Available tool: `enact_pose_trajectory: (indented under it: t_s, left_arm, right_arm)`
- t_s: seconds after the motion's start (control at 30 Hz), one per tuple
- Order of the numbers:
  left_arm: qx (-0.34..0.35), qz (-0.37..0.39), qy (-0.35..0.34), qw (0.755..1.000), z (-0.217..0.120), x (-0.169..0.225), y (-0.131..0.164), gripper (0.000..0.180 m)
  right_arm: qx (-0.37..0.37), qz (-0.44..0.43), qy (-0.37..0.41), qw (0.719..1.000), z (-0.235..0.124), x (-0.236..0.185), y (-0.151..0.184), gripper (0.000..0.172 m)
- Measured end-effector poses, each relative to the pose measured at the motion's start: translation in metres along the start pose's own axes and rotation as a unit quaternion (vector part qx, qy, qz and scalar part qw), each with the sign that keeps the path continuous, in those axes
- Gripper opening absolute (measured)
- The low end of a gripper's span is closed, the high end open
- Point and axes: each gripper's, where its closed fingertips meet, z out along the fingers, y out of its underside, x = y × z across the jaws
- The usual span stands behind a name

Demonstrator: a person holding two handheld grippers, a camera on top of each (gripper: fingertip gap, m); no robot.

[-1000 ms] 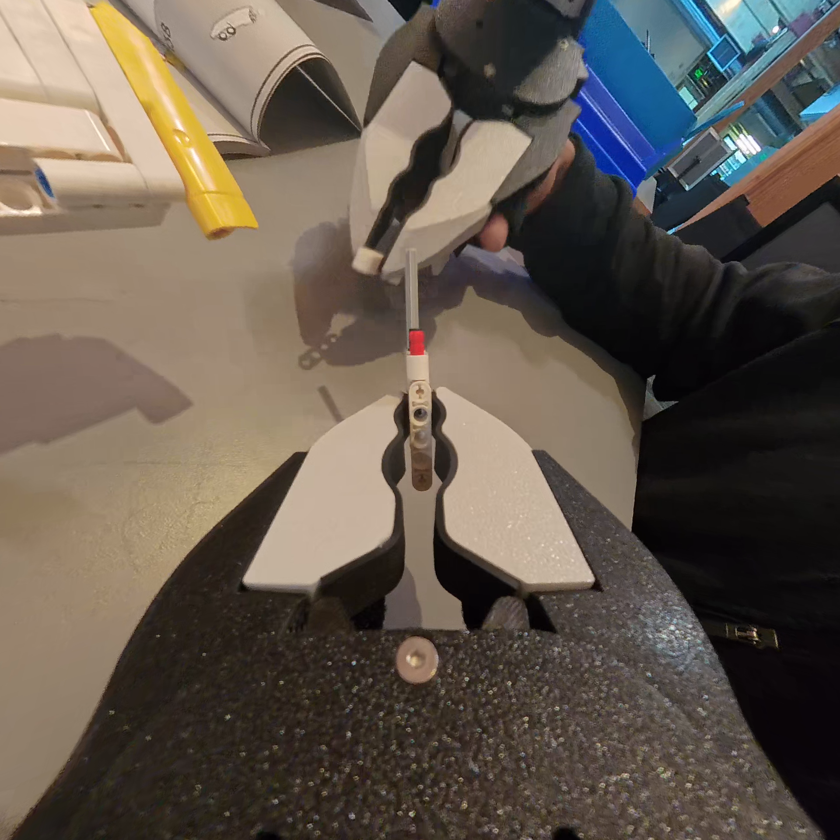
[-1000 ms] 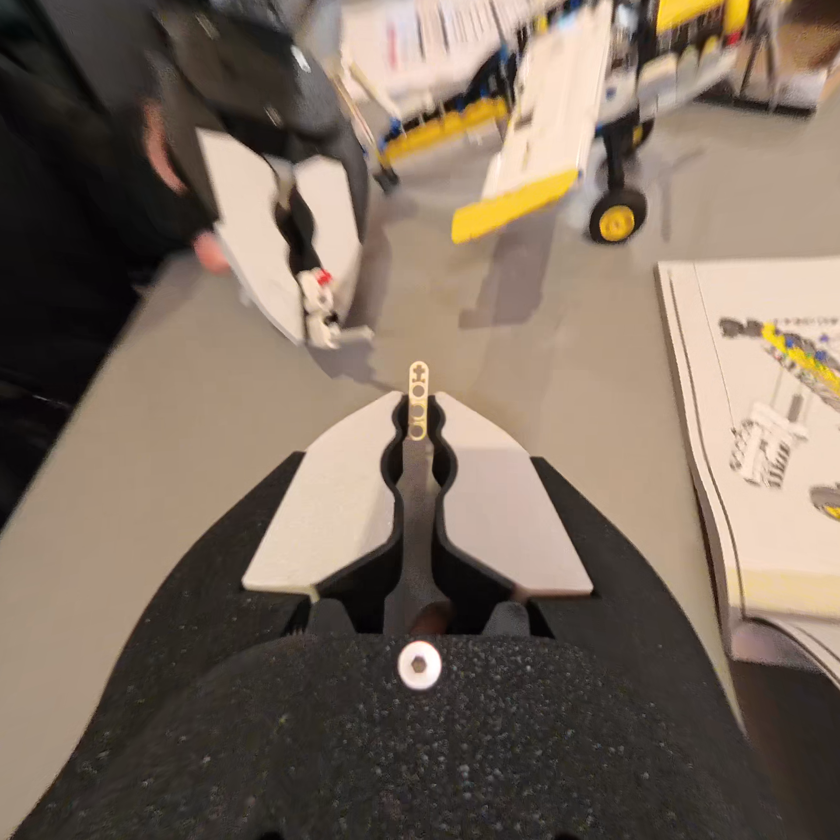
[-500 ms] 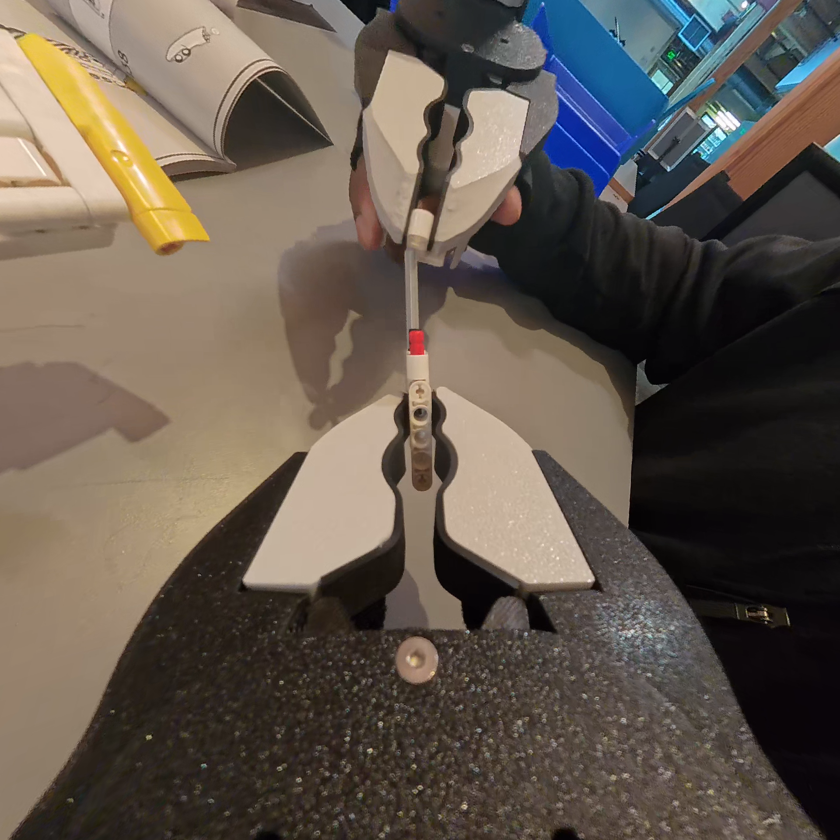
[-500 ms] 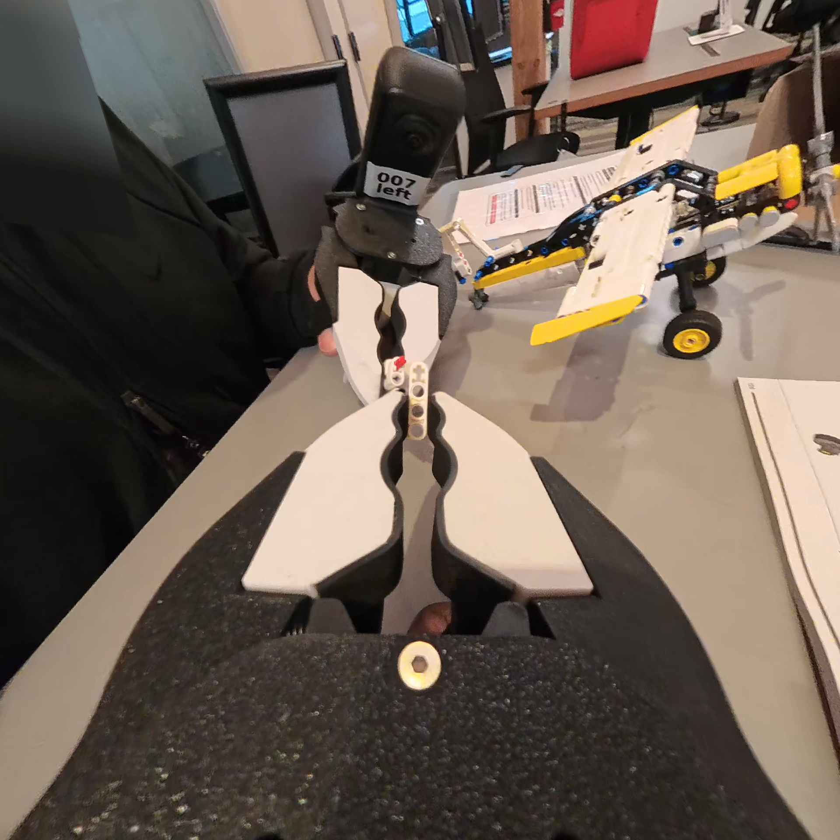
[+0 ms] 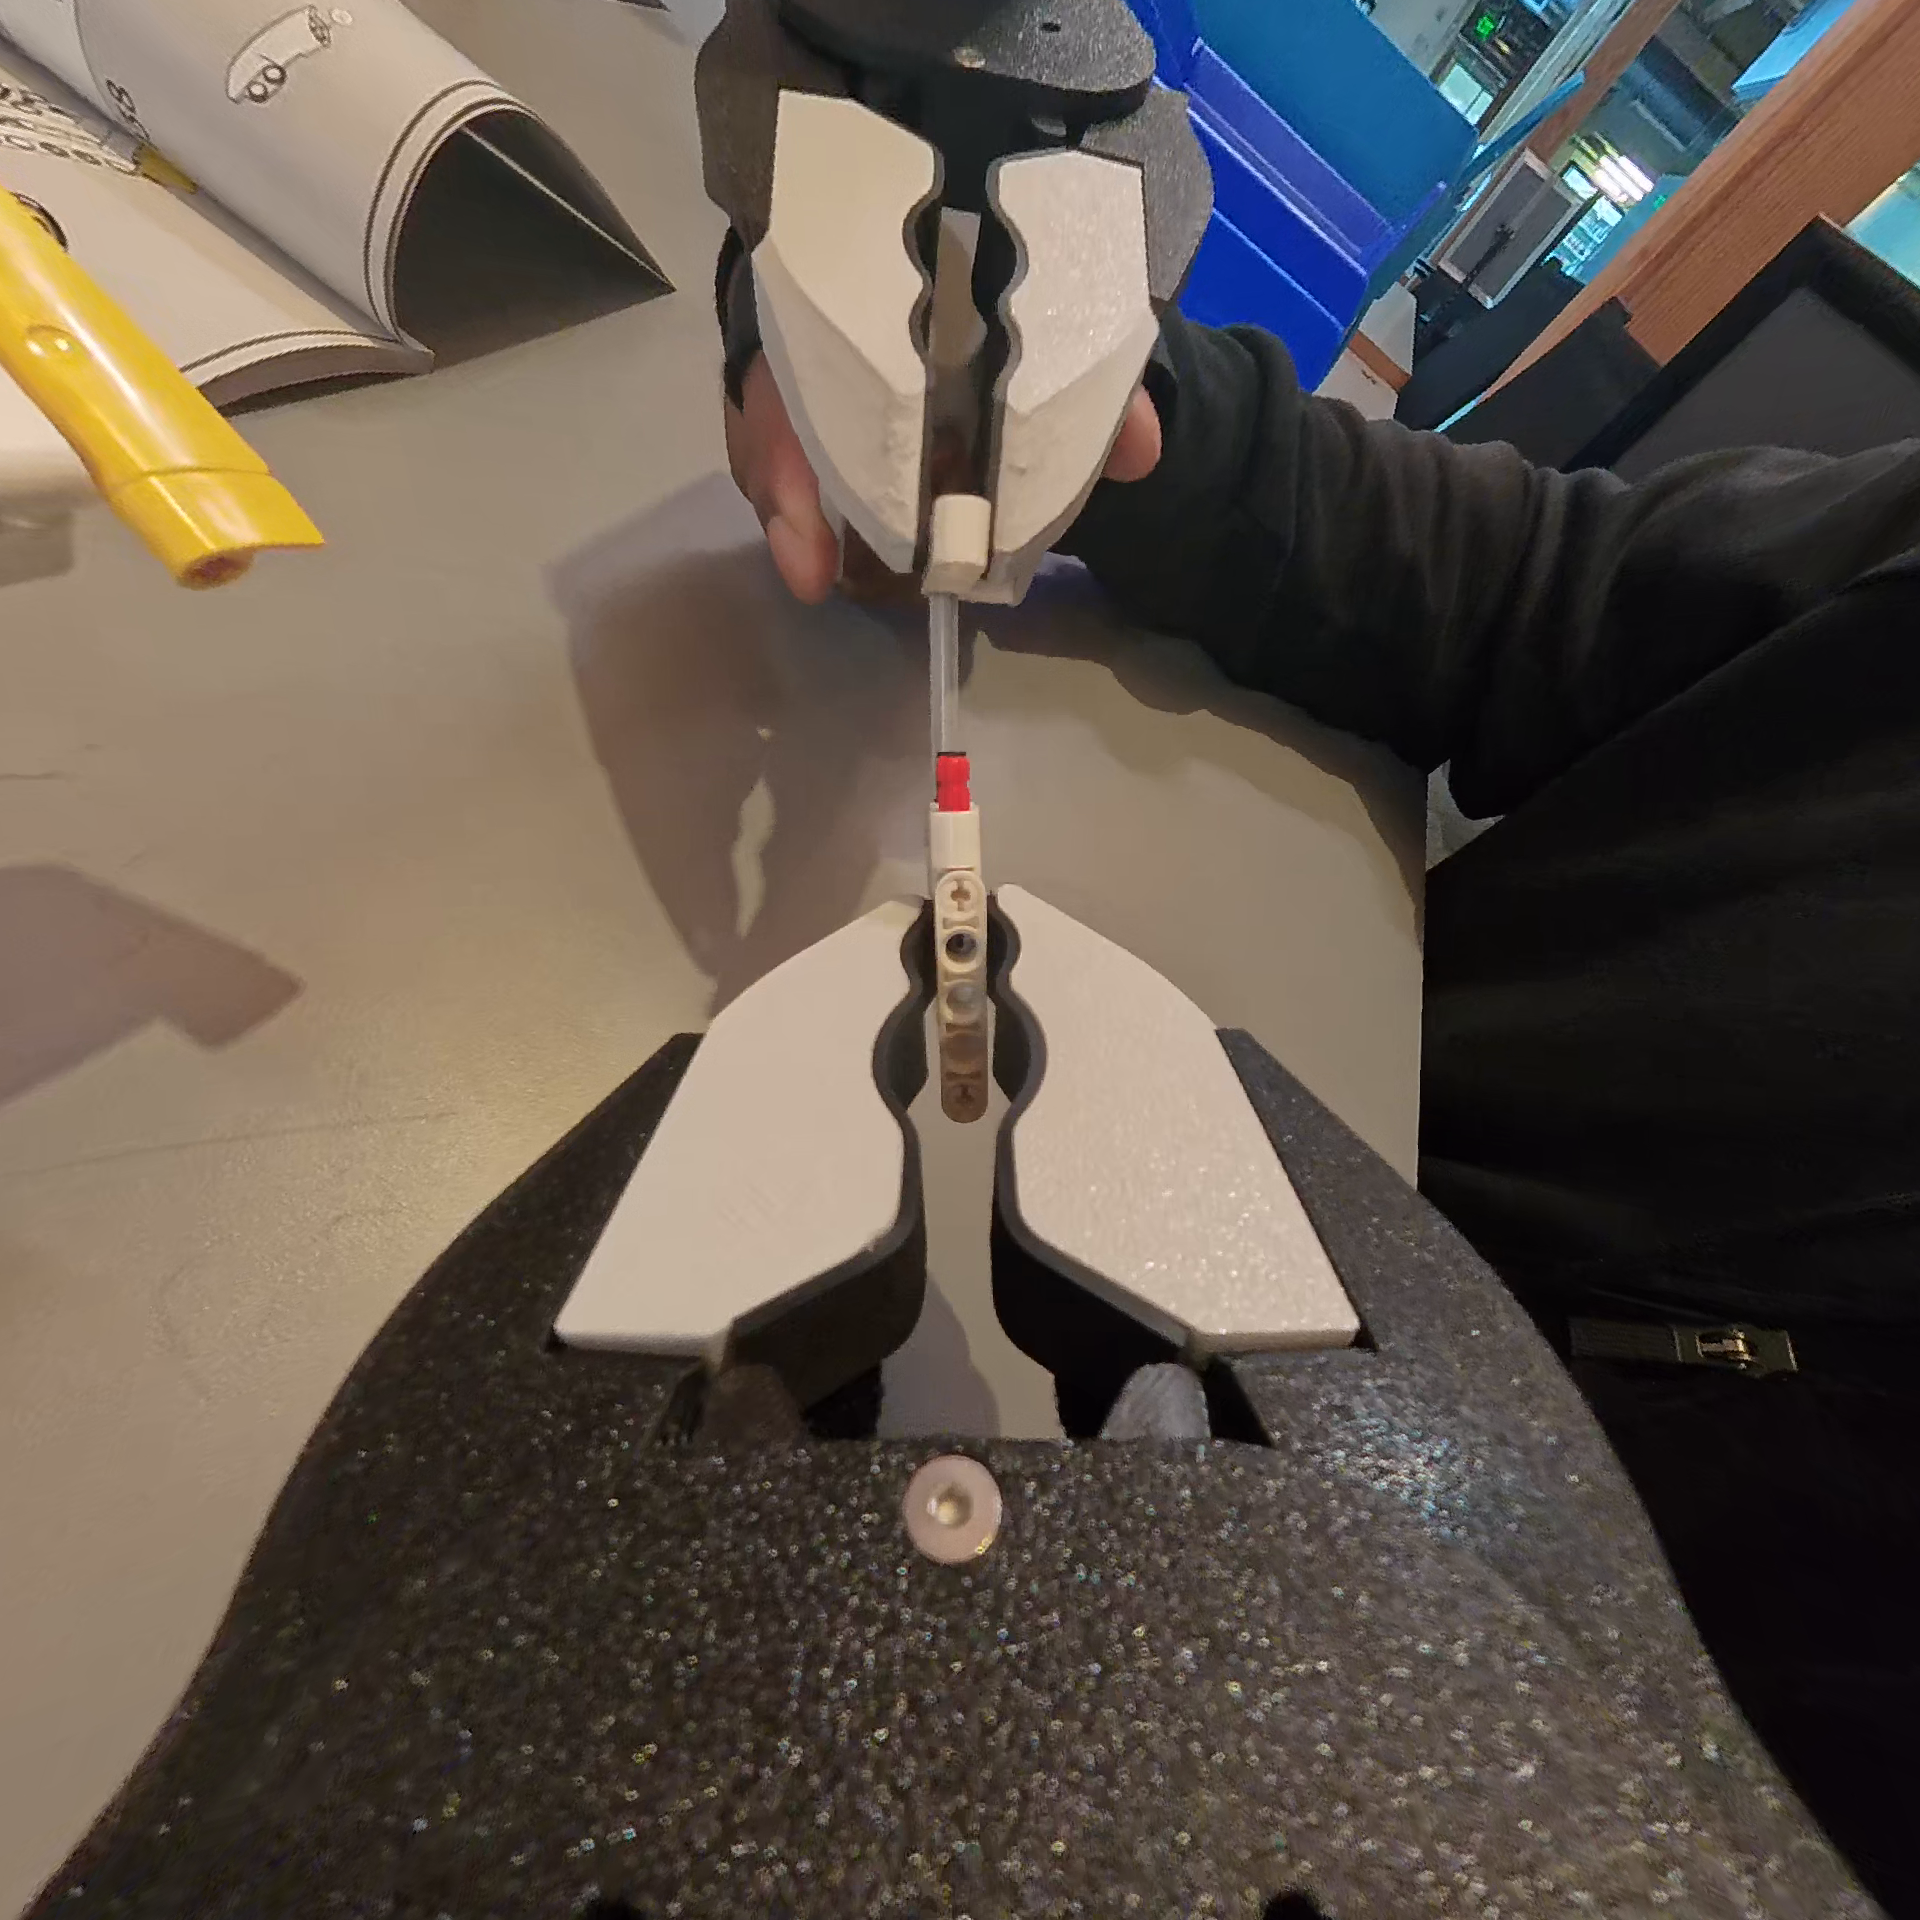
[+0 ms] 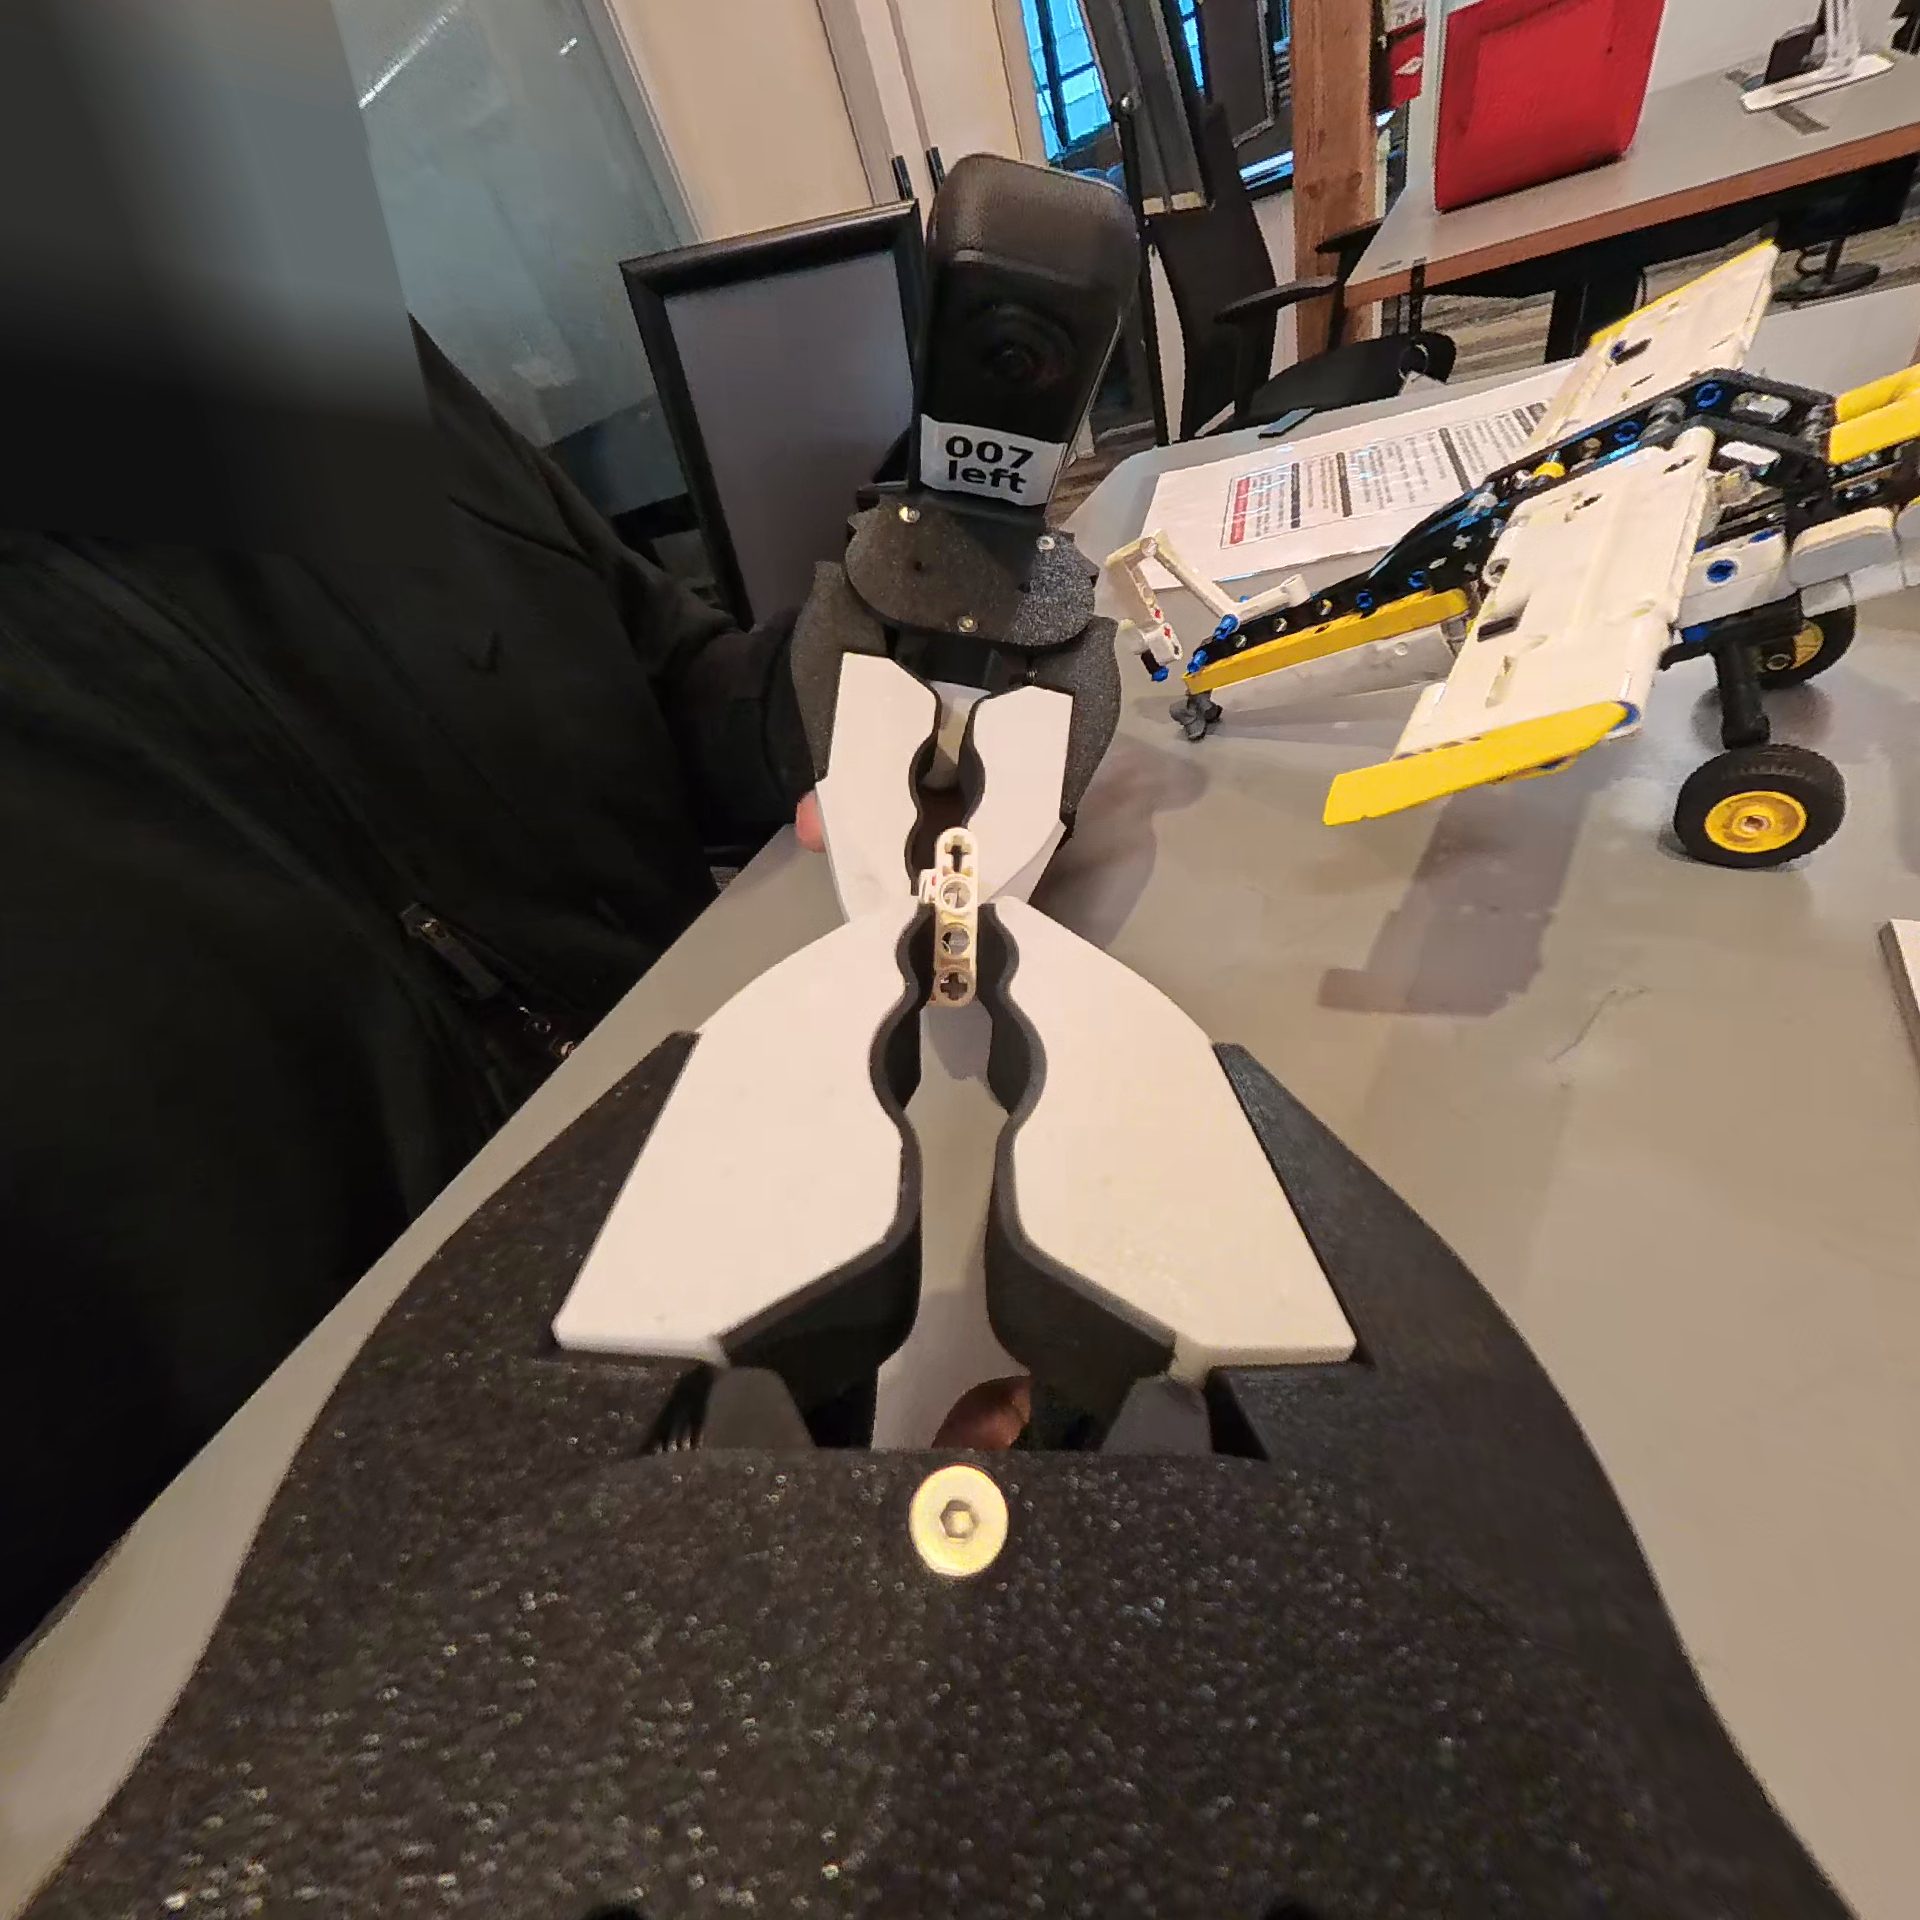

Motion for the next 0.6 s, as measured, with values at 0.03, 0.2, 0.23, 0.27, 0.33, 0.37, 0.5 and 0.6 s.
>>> enact_pose_trajectory:
  t_s: [0.03, 0.2, 0.23, 0.27, 0.33, 0.37, 0.5, 0.6]
  left_arm:
    - [0.002, 0.002, 0.003, 1.000, -0.001, 0.001, 0.000, 0.008]
    - [0.007, 0.027, 0.012, 1.000, -0.001, 0.008, -0.001, 0.008]
    - [0.009, 0.035, 0.012, 0.999, -0.001, 0.009, -0.001, 0.008]
    - [0.012, 0.040, 0.011, 0.999, -0.001, 0.010, -0.002, 0.008]
    - [0.020, 0.046, 0.013, 0.999, -0.002, 0.011, -0.004, 0.008]
    - [0.024, 0.047, 0.015, 0.998, -0.003, 0.012, -0.005, 0.008]
    - [0.033, 0.050, 0.020, 0.998, -0.004, 0.015, -0.007, 0.008]
    - [0.034, 0.055, 0.014, 0.998, -0.004, 0.014, -0.007, 0.008]
  right_arm:
    - [0.000, -0.002, -0.002, 1.000, 0.000, -0.001, 0.000, 0.007]
    - [-0.008, -0.014, -0.025, 1.000, 0.005, -0.012, 0.002, 0.007]
    - [-0.008, -0.016, -0.029, 0.999, 0.006, -0.013, 0.002, 0.007]
    - [-0.007, -0.018, -0.033, 0.999, 0.007, -0.015, 0.002, 0.007]
    - [-0.004, -0.024, -0.033, 0.999, 0.008, -0.017, 0.001, 0.007]
    - [-0.002, -0.027, -0.032, 0.999, 0.008, -0.018, 0.001, 0.007]
    - [-0.010, -0.040, -0.022, 0.999, 0.014, -0.020, 0.001, 0.007]
    - [-0.023, -0.042, -0.010, 0.999, 0.021, -0.020, 0.004, 0.007]
